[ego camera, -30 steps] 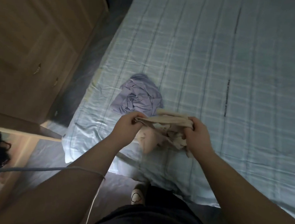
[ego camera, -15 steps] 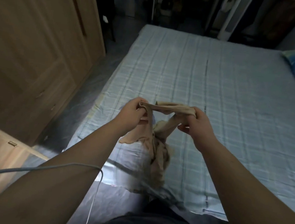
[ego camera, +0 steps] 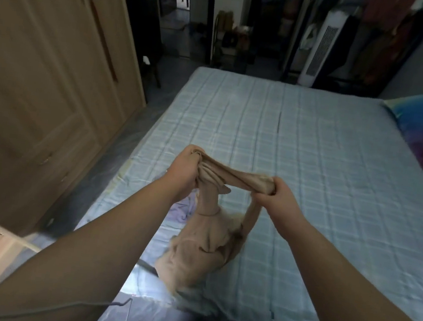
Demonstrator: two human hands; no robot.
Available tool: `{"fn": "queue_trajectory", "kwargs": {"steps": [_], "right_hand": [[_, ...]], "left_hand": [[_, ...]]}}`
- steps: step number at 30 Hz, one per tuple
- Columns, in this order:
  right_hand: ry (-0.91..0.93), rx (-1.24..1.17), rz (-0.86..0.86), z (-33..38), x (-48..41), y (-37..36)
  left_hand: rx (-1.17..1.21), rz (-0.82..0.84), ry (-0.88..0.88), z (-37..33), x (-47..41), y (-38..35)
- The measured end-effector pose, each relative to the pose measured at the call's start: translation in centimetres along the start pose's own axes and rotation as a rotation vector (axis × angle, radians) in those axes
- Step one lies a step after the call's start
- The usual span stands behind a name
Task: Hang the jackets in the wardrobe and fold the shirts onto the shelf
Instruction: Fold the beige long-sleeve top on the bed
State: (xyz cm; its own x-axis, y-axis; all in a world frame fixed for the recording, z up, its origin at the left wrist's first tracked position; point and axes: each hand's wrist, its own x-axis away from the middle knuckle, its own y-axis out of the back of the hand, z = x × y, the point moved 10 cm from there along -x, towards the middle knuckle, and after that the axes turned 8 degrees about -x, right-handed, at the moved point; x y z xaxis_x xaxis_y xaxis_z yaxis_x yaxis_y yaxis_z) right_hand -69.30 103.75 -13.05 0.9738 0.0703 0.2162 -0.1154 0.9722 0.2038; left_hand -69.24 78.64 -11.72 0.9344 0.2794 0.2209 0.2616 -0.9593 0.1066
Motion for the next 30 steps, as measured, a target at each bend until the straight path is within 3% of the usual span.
{"fn": "queue_trajectory", "kwargs": {"steps": [3, 6, 11, 14, 17, 23, 24, 27, 30], "right_hand": [[-0.102, 0.06, 0.017, -5.3, -1.8, 3.1], [-0.225, 0.11, 0.03, -9.8, -2.8, 6.2], [-0.342, 0.191, 0.27, -16.7, -5.5, 7.4], [-0.309, 0.43, 0.414, -19.1, -6.9, 6.5], [-0.2, 0.645, 0.486, -19.4, -7.7, 4.1], [-0.052, 0.724, 0.368, -18.9, -7.3, -1.6], [0.035, 0.777, 0.426, -18.3, -6.8, -3.3], [0.247, 0.838, 0.817, -18.5, -3.8, -10.5], [0.047, 0.704, 1.007, -20.8, -2.2, -14.5]], "left_hand": [[0.101, -0.089, 0.056, 0.7, -1.0, -2.3], [0.345, -0.127, 0.185, 2.9, -1.8, -4.6], [0.448, -0.069, 0.29, 8.1, -1.7, -7.8], [0.596, 0.081, 0.298, 9.8, -0.3, -9.7], [0.598, 0.179, 0.317, 10.3, 1.3, -9.9], [0.549, 0.213, 0.467, 13.1, 4.3, -7.9], [0.546, 0.213, 0.489, 13.7, 4.7, -7.7], [0.549, 0.216, 0.516, 14.6, 5.6, -6.4], [0.579, 0.255, 0.5, 15.9, 6.7, -4.6]]}}
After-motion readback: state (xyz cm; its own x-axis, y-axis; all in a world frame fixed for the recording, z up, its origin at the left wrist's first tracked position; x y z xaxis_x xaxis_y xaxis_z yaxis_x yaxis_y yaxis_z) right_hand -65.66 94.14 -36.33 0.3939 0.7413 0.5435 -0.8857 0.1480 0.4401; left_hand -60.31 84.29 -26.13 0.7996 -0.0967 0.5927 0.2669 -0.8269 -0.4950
